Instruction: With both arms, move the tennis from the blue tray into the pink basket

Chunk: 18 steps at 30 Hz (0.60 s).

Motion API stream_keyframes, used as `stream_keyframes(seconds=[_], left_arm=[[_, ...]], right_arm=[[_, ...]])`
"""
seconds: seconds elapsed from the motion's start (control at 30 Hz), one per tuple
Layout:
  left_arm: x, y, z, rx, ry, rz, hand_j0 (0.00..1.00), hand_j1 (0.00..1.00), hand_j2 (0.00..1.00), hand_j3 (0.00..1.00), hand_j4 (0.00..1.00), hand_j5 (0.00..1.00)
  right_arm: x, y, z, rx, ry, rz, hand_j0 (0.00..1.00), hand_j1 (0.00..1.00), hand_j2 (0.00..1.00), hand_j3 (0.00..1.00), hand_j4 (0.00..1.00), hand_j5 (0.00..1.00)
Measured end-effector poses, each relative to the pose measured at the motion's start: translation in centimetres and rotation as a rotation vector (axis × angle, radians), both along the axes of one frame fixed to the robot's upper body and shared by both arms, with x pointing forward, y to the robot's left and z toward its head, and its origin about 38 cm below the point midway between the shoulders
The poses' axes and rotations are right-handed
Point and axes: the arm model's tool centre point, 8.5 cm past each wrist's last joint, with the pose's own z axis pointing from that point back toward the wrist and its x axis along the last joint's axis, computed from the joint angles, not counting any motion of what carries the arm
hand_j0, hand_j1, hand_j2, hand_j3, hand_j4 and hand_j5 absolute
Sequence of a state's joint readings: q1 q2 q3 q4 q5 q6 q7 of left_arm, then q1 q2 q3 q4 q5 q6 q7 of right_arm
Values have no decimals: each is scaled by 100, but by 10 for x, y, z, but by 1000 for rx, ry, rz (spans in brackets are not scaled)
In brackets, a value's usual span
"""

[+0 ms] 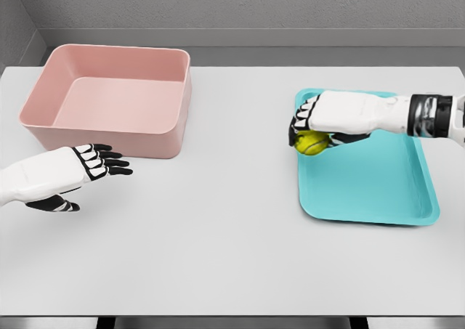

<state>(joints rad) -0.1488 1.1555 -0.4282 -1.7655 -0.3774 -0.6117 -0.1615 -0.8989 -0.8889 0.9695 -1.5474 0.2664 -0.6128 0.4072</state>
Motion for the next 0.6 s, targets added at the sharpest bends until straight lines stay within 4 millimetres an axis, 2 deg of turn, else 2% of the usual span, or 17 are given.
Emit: stream_keyframes(seconds=[0.13,0.37,0.6], left_arm=[[0,0,-1,2,2,0,100,100,100,100,100,100],[0,1,0,2,0,0,100,100,100,100,100,100],[0,0,1,-10,-5,1,100,100,100,100,100,100]], right_arm=[[-7,12,1,13,-3,39,59,59,59,59,59,59],[-12,46,-2,45,6,116,59,59,59,59,59,59],[-21,84,-20,62,55,197,59,59,59,59,59,59]])
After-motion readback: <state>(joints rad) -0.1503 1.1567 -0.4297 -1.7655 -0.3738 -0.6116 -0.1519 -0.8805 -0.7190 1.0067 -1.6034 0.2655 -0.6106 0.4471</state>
